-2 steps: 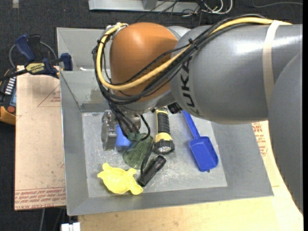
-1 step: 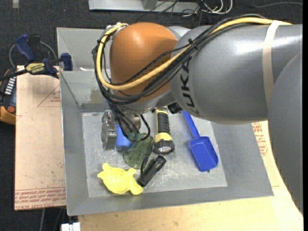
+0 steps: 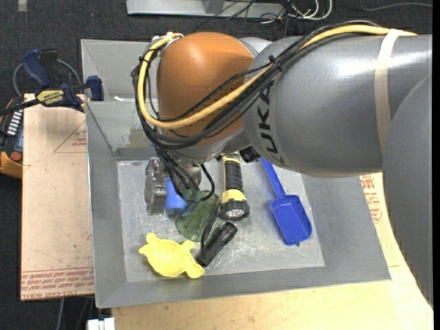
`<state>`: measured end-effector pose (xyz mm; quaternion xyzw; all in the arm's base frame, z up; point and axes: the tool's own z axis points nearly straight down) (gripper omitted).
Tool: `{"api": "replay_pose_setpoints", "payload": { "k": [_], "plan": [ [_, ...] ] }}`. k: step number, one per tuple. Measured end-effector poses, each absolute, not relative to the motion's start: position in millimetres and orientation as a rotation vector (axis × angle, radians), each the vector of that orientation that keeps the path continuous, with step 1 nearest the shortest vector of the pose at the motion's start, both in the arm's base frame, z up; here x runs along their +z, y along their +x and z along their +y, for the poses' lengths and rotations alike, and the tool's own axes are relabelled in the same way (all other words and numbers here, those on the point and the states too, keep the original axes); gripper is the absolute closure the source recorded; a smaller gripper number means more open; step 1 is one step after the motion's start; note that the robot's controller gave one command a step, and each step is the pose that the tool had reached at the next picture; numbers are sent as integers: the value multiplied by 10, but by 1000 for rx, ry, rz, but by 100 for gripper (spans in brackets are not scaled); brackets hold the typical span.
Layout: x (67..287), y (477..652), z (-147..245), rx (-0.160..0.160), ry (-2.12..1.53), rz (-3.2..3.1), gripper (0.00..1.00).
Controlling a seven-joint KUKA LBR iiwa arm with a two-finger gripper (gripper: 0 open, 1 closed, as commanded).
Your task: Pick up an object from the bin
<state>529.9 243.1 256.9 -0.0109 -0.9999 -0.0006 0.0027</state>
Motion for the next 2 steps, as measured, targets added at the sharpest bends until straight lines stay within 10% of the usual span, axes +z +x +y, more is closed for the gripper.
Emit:
{"api": "replay_pose_setpoints", "payload": {
  "k": [2],
  "plan": [
    [2569,5299,2430,-2,-34,-3136,100]
  ]
}}
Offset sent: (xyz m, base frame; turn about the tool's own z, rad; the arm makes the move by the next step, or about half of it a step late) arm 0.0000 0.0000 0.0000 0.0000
